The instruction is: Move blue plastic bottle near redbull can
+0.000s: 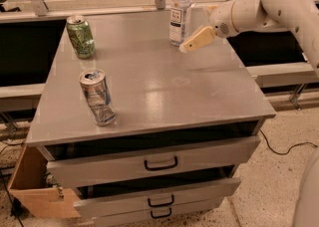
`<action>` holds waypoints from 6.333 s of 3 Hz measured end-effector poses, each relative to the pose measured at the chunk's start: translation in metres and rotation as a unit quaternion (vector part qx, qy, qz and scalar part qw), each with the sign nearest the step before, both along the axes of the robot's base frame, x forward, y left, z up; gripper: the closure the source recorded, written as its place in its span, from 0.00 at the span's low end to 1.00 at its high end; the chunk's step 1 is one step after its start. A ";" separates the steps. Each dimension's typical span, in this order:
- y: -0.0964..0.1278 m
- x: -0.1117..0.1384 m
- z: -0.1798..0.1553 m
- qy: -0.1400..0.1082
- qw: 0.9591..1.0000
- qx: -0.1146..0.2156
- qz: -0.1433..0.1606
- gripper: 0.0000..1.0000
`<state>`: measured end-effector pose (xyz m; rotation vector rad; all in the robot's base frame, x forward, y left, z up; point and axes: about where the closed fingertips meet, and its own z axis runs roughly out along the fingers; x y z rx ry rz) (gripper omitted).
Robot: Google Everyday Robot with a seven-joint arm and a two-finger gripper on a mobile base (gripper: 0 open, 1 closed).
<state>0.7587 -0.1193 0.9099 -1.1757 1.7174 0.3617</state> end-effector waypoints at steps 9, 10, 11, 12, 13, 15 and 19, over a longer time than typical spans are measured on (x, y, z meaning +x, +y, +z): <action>0.043 0.024 0.042 0.013 0.979 0.201 0.003 1.00; 0.056 -0.023 0.045 0.034 0.976 0.212 0.044 1.00; 0.064 -0.077 0.052 0.046 0.969 0.233 0.068 1.00; 0.076 -0.121 0.051 0.058 0.962 0.247 0.097 1.00; 0.091 -0.165 0.036 0.084 0.957 0.240 0.143 1.00; 0.113 -0.205 0.018 0.100 0.942 0.243 0.209 1.00; 0.160 -0.233 0.002 0.069 0.916 0.268 0.290 0.59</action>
Offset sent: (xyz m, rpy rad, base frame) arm 0.0628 0.0596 -0.0051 0.2453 0.0267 -0.0191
